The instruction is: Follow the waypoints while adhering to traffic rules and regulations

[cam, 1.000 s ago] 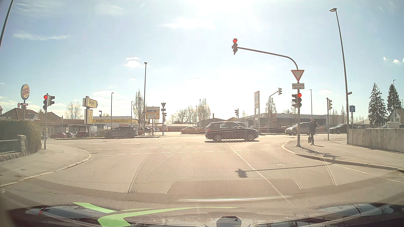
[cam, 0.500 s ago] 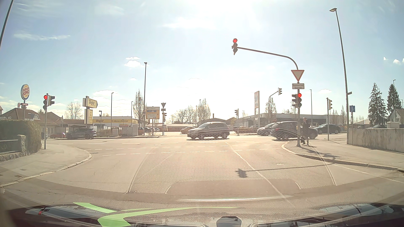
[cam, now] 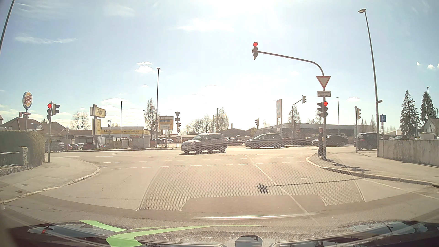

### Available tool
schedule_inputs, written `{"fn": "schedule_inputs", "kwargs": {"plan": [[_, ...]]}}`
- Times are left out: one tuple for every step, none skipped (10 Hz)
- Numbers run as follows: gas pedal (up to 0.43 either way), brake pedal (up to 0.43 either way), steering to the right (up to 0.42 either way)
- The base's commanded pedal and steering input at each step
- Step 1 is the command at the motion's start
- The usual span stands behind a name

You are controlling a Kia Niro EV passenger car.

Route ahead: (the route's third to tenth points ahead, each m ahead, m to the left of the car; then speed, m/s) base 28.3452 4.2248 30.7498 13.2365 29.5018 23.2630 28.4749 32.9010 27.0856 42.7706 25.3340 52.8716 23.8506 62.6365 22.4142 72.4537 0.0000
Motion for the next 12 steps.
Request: {"fn": "schedule_inputs", "kwargs": {"plan": [[0.000,0.329,0.000],[0.000,0.329,0.000],[0.000,0.335,0.000],[0.000,0.329,0.000],[0.000,0.329,0.000],[0.000,0.335,0.000],[0.000,0.335,0.000],[0.000,0.335,0.000],[0.000,0.329,0.000],[0.000,0.329,0.000],[0.000,0.329,0.000],[0.000,0.329,0.000]]}}
